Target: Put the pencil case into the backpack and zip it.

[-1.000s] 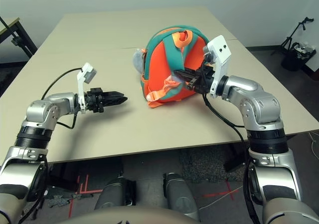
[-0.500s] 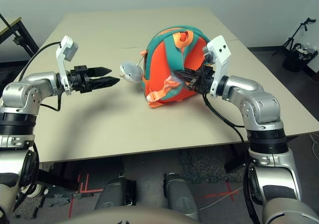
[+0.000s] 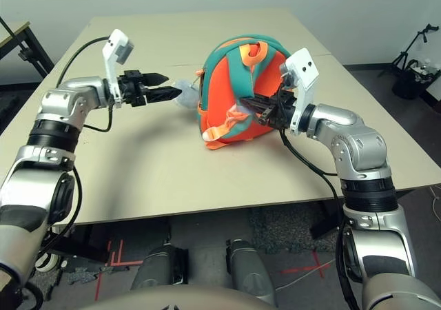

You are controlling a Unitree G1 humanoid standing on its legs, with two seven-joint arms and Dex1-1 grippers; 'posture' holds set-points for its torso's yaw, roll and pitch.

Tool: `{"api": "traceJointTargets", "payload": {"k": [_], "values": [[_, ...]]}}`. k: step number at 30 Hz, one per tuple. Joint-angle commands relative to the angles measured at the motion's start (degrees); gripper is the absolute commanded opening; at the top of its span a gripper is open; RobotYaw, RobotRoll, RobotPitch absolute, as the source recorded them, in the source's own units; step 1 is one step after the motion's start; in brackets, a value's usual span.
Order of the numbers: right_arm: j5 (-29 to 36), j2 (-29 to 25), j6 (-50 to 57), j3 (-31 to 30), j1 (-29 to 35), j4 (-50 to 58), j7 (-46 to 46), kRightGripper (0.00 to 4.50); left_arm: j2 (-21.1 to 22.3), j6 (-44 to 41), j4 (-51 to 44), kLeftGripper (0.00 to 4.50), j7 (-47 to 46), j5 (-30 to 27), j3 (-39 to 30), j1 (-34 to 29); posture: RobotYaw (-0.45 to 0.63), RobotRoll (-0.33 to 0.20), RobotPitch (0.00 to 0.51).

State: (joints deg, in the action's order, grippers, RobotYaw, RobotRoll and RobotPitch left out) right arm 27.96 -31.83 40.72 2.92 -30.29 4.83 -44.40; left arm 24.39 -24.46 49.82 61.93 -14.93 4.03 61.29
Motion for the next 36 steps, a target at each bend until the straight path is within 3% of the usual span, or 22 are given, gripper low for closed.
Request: {"api": "traceJointTargets", "payload": {"k": [1,15,36], "values": [[0.09,-0.03,-0.22,0.02,0.33,1.9,0.46,0.0,-1.58,4.34,7.26,4.48,-0.85,3.3,0.3,2.83,-0.21,0.0,0.0],[0.8,-0.14,0.24,0.7,1.58,3.84,1.72,0.0,-3.67,11.53,17.32,4.48,-4.88,8.33,-1.63,5.72,-0.23,0.0,0.002],[0.68,0.18,-0.23,0.27,1.28,4.01,1.65,0.0,-7.65,8.71,22.07,4.48,-8.21,7.2,-9.24,6.05,-0.25,0.0,0.0]]}}
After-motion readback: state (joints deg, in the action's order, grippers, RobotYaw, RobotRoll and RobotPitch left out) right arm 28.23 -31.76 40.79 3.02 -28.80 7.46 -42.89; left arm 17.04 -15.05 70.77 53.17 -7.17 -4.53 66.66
